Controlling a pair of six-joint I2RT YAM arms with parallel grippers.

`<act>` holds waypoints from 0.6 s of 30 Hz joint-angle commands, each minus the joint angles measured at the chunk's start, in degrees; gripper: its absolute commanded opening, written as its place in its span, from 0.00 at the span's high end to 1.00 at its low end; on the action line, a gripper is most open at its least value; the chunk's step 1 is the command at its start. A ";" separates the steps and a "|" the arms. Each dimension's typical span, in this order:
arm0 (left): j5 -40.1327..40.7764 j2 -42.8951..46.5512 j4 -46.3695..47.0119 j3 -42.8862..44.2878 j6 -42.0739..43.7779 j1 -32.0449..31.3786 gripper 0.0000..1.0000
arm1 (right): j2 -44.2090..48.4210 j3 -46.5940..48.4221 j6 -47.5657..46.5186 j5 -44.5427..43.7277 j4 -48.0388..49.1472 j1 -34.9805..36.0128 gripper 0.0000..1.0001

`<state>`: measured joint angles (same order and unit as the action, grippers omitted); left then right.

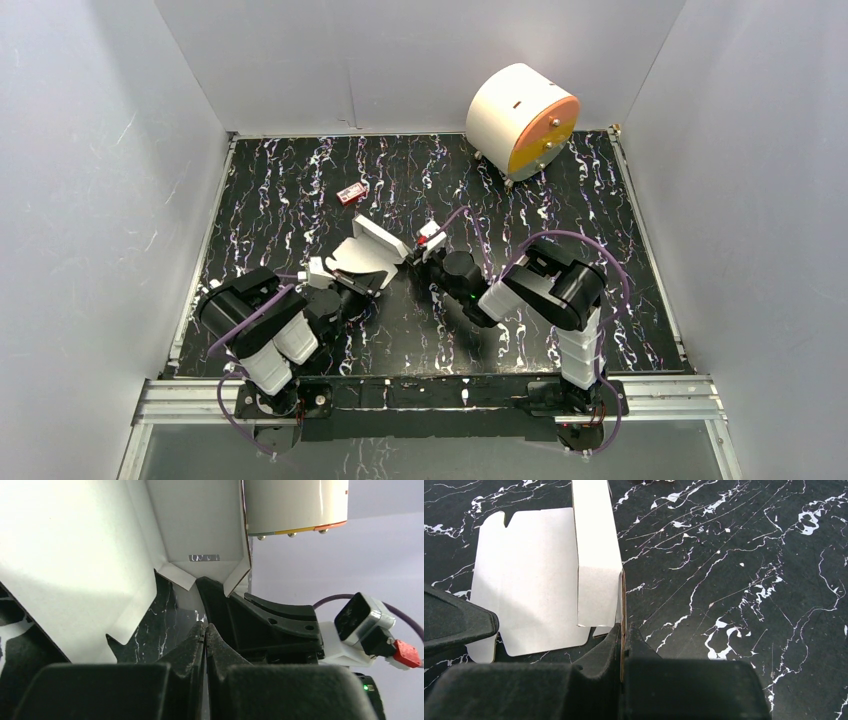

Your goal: Fold the paper box

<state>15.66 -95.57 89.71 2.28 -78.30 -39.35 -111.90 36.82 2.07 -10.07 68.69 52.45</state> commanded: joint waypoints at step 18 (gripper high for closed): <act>-8.74 21.98 -30.34 9.80 10.92 16.99 0.47 | -0.55 -2.44 -6.21 4.67 -0.47 -0.58 1.00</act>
<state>10.66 -72.47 65.28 9.34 -67.83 -24.49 -112.49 35.97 -2.70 -7.14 71.02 52.12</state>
